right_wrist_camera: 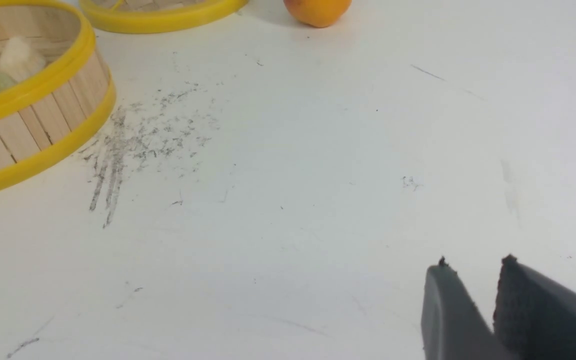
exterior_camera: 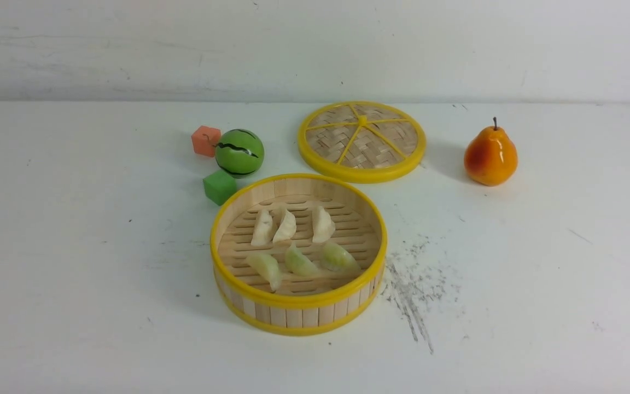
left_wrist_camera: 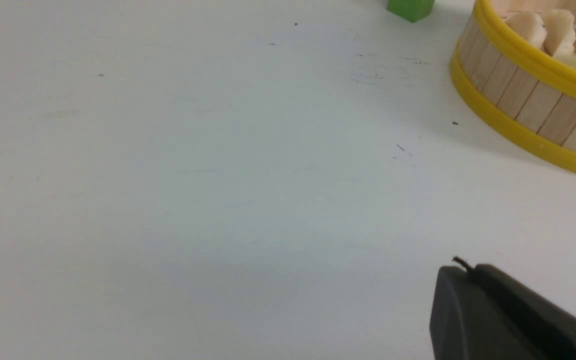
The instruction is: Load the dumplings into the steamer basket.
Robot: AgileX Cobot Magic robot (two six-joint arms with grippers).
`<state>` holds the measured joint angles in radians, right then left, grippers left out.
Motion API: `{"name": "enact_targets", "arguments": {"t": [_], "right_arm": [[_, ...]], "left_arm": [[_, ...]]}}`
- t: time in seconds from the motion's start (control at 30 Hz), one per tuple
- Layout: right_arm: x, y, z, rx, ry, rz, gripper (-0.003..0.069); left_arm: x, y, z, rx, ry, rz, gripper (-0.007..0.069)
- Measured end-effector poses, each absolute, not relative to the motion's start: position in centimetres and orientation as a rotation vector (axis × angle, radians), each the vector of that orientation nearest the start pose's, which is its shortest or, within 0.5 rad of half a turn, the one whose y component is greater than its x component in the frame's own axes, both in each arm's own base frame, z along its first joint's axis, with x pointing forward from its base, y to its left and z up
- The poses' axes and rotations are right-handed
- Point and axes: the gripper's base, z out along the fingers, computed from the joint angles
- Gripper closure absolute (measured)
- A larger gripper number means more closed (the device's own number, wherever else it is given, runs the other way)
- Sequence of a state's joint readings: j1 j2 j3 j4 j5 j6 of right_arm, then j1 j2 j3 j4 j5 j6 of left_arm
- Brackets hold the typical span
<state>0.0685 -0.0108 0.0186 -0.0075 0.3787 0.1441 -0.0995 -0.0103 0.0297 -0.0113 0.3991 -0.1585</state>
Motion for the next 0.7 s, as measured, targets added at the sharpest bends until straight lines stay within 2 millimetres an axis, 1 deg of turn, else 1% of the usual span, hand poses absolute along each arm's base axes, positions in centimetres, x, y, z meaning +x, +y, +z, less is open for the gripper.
{"name": "enact_targets", "arguments": {"t": [0.7], "right_arm": [[5.22,0.33,17.35,0.066,1.871,0.139,0.0473]], "left_arm": [[5.16,-0.56,16.8,-0.064,1.905,-0.188,0.0638]]}}
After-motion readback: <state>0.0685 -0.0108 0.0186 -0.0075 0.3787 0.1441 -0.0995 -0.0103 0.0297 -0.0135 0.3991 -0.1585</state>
